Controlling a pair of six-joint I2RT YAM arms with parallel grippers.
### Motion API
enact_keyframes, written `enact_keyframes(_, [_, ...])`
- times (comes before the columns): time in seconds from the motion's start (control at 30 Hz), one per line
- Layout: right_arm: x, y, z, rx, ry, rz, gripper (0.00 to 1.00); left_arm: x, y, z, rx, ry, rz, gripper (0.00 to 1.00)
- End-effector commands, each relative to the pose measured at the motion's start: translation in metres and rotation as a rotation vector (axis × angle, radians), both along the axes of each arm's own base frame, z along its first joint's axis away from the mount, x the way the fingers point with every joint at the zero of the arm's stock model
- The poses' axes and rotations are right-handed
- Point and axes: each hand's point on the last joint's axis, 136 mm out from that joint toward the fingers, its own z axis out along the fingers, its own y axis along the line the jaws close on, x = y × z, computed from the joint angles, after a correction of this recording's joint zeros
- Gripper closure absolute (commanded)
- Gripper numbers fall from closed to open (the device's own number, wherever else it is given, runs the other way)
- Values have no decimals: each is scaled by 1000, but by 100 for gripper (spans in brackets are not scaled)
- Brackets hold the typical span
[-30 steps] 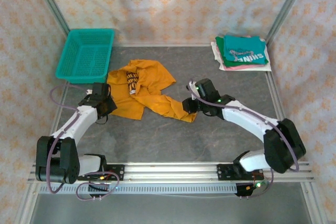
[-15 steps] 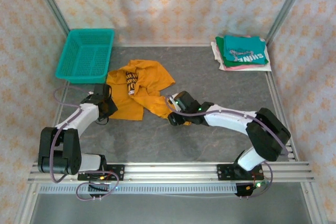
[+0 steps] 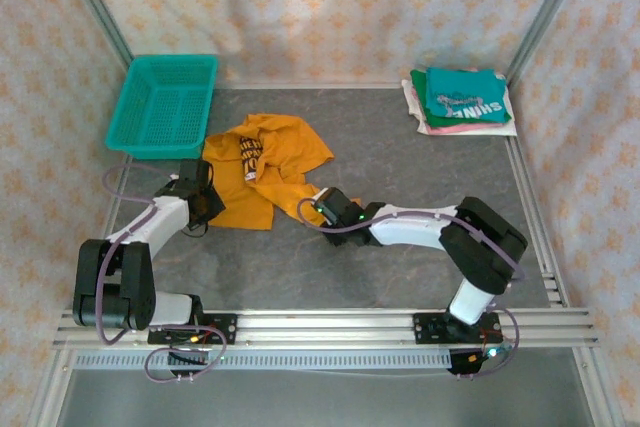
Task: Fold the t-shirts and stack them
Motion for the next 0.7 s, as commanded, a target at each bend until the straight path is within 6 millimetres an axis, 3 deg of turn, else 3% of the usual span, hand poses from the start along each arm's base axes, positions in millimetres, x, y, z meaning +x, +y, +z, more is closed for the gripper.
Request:
enact_keyframes(0.0, [12, -3, 18, -26, -64, -30, 88, -4, 9, 4, 35, -8, 18, 100])
enact_keyframes(0.23, [46, -29, 87, 24, -144, -145, 100, -5, 21, 12, 56, -30, 56, 100])
enact_keyframes(0.43, [66, -63, 154, 103, -196, -222, 100, 0, 41, 46, 26, -112, 100, 100])
enact_keyframes(0.53, [62, -65, 164, 125, -192, -201, 100, 4, 42, 73, 27, -149, 84, 100])
enact_keyframes(0.67, [64, -81, 165, 164, -178, -285, 100, -2, 44, 96, 48, -178, 79, 100])
